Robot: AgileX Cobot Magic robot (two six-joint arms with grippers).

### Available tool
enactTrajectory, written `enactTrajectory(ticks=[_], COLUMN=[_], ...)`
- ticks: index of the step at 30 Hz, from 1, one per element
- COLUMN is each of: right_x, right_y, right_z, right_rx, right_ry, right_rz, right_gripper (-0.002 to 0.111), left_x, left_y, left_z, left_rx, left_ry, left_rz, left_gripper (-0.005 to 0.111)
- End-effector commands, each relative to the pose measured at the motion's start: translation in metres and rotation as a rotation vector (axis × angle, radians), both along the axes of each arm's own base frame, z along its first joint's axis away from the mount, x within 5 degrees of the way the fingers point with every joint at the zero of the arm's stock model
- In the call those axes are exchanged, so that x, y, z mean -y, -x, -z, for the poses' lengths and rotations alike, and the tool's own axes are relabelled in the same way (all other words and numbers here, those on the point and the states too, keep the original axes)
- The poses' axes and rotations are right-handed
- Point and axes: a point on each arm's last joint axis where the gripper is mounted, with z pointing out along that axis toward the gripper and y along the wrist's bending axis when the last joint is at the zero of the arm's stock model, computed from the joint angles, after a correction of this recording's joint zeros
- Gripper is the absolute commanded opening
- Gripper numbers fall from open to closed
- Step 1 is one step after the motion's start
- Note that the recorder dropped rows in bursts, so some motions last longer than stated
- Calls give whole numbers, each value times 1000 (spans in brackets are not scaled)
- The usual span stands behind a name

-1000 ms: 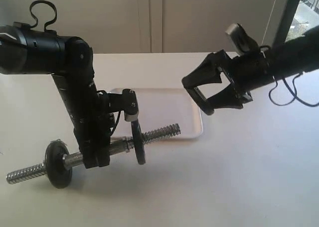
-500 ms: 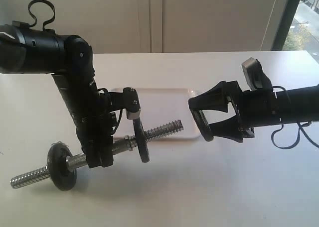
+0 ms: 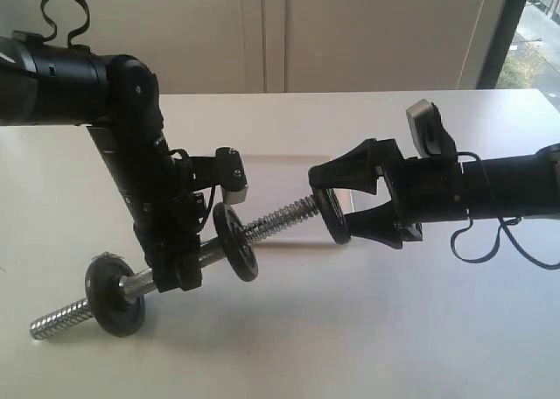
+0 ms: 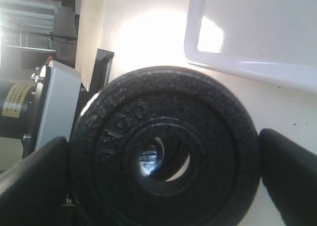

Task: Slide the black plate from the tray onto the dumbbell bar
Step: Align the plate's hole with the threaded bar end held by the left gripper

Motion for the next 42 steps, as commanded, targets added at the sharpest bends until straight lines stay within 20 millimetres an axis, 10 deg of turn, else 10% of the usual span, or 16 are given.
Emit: enactTrajectory(ticks=[1, 42], right_x=[-2, -26], right_y=[-3, 2], right_z=[-17, -39], right_rx=[47, 106], right_ry=[-95, -95], right_rz=[20, -73], right_gripper=[0, 0], left_x=[3, 4], left_y=[8, 7], left_z=[-28, -22], left_rx=[-3, -24], left_ry=[80, 81], left_rz=[-21, -23], left_gripper=[0, 0])
